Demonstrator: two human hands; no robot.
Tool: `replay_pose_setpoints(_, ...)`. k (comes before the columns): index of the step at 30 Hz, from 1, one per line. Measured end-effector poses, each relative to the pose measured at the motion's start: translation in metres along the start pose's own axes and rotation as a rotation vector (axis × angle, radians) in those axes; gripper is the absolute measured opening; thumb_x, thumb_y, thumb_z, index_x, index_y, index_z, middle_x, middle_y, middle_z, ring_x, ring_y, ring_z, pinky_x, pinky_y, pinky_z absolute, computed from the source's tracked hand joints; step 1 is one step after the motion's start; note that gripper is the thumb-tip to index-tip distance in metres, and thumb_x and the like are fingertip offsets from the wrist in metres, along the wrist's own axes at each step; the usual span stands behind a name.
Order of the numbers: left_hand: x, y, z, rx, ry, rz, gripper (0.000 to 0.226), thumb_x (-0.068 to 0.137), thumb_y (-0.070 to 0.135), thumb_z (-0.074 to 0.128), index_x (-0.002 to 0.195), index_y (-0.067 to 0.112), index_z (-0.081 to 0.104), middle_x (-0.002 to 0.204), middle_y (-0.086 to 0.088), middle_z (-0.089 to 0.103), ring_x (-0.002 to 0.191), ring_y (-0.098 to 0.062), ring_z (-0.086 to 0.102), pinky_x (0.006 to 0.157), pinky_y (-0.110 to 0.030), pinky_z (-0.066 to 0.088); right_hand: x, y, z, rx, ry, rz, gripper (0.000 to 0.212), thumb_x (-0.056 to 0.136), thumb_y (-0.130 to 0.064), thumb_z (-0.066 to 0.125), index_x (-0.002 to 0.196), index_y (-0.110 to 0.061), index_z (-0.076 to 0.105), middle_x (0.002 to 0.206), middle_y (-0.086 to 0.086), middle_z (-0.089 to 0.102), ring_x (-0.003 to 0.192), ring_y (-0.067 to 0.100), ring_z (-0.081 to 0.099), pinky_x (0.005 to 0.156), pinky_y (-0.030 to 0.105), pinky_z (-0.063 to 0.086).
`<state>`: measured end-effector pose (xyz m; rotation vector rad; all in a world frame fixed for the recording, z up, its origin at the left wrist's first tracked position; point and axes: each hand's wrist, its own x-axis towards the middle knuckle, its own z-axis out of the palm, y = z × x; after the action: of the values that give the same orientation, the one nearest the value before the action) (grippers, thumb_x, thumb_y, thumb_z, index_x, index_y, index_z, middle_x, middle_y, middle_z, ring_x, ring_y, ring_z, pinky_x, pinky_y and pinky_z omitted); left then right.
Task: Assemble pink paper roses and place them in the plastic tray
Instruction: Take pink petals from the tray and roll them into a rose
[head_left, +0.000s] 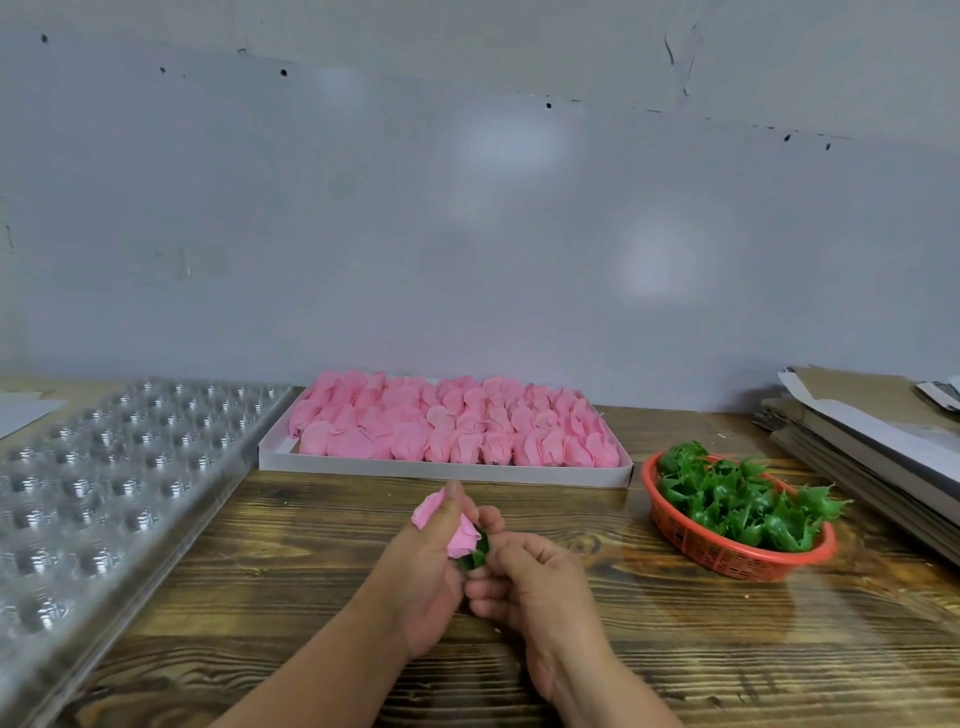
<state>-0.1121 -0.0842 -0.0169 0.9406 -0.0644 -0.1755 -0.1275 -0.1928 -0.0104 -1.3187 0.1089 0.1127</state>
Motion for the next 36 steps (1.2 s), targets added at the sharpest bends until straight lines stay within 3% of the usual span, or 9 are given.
replay_pose_setpoints(4,0.0010,-0.0020,-0.0001,0.032,0.021,-0.021,0.035,0.082,0.046,0.053,0.071,0.013,0.056,0.084,-0.006,0.063,0.048,-0.016,0.049,0.041,-0.024,0.039,-0.0018,-0.0011,0.0013,0.005,-0.050,0.034,0.024,0.090,-0.002,0.050,0.072,-0.005,0.065,0.058,0.016,0.062,0.047,0.019,0.059,0.044,0.024,0.049)
replay_pose_setpoints(9,0.0021,-0.0018,-0.0007,-0.062,0.056,-0.077,0.037,0.078,0.050,0.053,0.070,0.014,0.053,0.084,-0.007,0.068,0.051,-0.020,0.050,0.045,-0.026,0.035,-0.0009,0.0013,0.0029,-0.091,-0.010,0.037,0.020,0.088,0.003,0.044,0.073,-0.001,0.057,0.050,0.016,0.056,0.037,0.017,0.051,0.036,0.021,0.043)
replay_pose_setpoints(13,0.0020,-0.0011,0.0002,-0.119,0.063,-0.079,0.037,0.079,0.049,0.052,0.066,0.014,0.054,0.087,-0.012,0.064,0.048,-0.021,0.052,0.038,-0.024,0.037,-0.0012,0.0015,0.0044,-0.131,0.007,0.009,0.021,0.088,0.002,0.046,0.069,-0.004,0.054,0.047,0.013,0.052,0.034,0.016,0.047,0.034,0.021,0.038)
replay_pose_setpoints(20,0.0013,0.0006,-0.0002,-0.145,0.045,-0.078,0.038,0.080,0.048,0.052,0.059,0.016,0.056,0.081,-0.010,0.064,0.048,-0.020,0.052,0.036,-0.025,0.038,-0.0011,0.0033,0.0031,-0.121,-0.048,-0.005,0.017,0.088,-0.007,0.059,0.071,-0.001,0.059,0.050,0.012,0.053,0.039,0.016,0.048,0.039,0.023,0.043)
replay_pose_setpoints(25,0.0025,0.0015,-0.0010,-0.152,0.044,-0.089,0.038,0.078,0.048,0.053,0.061,0.015,0.056,0.080,-0.011,0.065,0.049,-0.020,0.052,0.038,-0.027,0.040,0.0003,0.0031,0.0010,-0.073,-0.045,0.032,0.021,0.089,-0.002,0.054,0.070,-0.002,0.060,0.048,0.012,0.054,0.040,0.016,0.050,0.040,0.023,0.047)
replay_pose_setpoints(31,0.0037,-0.0010,-0.0022,0.058,0.133,0.022,0.037,0.074,0.051,0.056,0.067,0.015,0.056,0.086,-0.005,0.066,0.060,-0.017,0.053,0.055,-0.030,0.044,-0.0035,0.0017,0.0021,-0.005,-0.105,0.046,0.021,0.088,-0.003,0.060,0.069,0.000,0.068,0.057,0.014,0.061,0.042,0.014,0.054,0.043,0.023,0.049)
replay_pose_setpoints(36,-0.0003,-0.0033,0.0027,0.317,0.135,0.142,0.036,0.074,0.055,0.054,0.058,0.025,0.064,0.083,-0.009,0.057,0.050,-0.011,0.047,0.046,-0.026,0.039,-0.0023,0.0027,0.0023,0.038,-0.098,0.060,0.024,0.088,-0.003,0.060,0.065,-0.001,0.066,0.056,0.014,0.061,0.043,0.016,0.055,0.044,0.024,0.049)
